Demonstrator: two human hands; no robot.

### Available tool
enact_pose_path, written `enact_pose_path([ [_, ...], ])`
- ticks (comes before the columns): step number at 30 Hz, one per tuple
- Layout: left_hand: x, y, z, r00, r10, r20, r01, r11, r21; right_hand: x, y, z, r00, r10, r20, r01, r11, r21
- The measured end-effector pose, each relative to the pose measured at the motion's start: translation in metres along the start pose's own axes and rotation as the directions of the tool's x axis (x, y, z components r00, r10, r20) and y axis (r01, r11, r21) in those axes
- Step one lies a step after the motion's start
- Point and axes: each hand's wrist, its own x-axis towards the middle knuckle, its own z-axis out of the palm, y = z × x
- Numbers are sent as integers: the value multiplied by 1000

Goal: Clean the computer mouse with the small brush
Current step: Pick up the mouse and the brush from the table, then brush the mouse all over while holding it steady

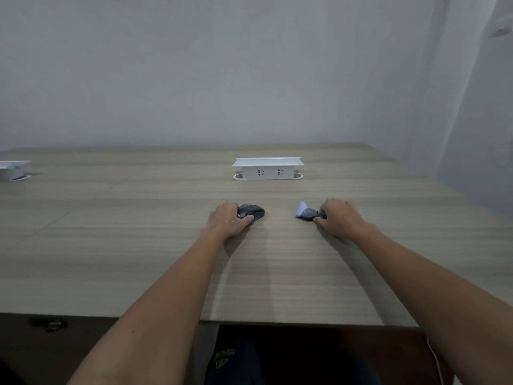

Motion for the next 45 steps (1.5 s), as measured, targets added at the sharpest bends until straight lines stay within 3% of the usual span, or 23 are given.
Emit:
enact_pose_path([
  [6, 6, -2, -1, 993, 106, 49, -99, 987, -122, 16, 6, -4, 999, 50, 3, -49, 954, 296],
  [10, 9, -1, -5, 968, 227, 106, -210, 966, -152, 27, 3, -16, 998, 60, -36, -32, 848, 529],
  [13, 14, -1, -7, 941, 298, 157, -271, 947, -173, 34, -1, -29, 999, 45, 19, -46, 716, 697],
  [17, 19, 4, -9, 911, 355, 210, -312, 926, -213, 39, -10, -42, 998, -44, 39, -5, 590, 808],
  [23, 26, 9, -10, 876, 393, 279, -308, 902, -304, 54, -20, -40, 998, -39, 40, -18, 459, 888],
  [26, 28, 11, -10, 866, 403, 296, -310, 897, -315, 57, -23, -32, 995, -69, 77, -33, 495, 868],
  [28, 30, 12, -11, 863, 405, 303, -311, 897, -314, 59, -22, -27, 992, -84, 96, -22, 624, 781],
  [31, 31, 12, -10, 859, 413, 302, -328, 898, -294, 65, -22, -28, 998, -62, 17, 37, 768, 640],
  [33, 31, 13, -10, 860, 410, 305, -328, 900, -287, 66, -25, -31, 998, -47, -31, 55, 732, 679],
  [36, 33, 12, -10, 856, 414, 311, -327, 897, -296, 64, -30, -33, 996, -82, 33, 23, 598, 801],
  [40, 35, 13, -10, 859, 396, 323, -309, 906, -288, 65, -27, -32, 997, -74, 23, 47, 804, 593],
  [41, 37, 13, -10, 859, 395, 327, -310, 908, -281, 66, -26, -33, 998, -62, -1, 51, 812, 581],
  [45, 40, 12, -8, 860, 388, 333, -311, 914, -260, 65, -29, -34, 995, -95, 29, 41, 656, 754],
])
